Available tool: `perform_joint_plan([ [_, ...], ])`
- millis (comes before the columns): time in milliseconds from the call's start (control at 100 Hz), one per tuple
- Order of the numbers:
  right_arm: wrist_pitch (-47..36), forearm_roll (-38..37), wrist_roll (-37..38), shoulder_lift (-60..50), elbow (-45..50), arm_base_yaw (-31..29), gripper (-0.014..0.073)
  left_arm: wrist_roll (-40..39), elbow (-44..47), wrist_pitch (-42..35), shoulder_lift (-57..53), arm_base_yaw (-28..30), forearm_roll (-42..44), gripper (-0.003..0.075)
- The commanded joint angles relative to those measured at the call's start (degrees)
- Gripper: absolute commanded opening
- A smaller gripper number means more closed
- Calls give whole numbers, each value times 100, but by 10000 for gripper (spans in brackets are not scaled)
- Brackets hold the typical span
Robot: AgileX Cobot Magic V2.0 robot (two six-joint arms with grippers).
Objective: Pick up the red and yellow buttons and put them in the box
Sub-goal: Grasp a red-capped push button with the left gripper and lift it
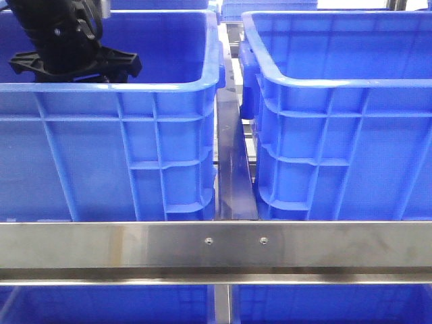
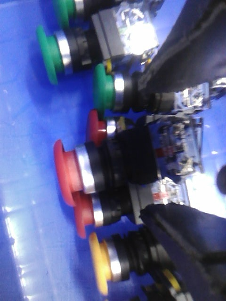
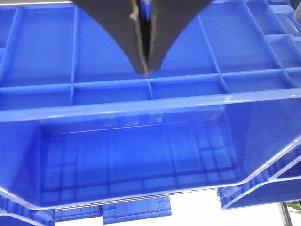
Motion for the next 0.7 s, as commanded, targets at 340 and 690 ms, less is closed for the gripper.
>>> perform_joint_plan([
  [340,-511,-36,-10,-147,-105,-14,-67,-60,-190,-275,-113,-16,0,441],
  [690,-511,-36,-10,-147,-105,-14,-67,-60,-190,-278,-224,-16,34,-19],
])
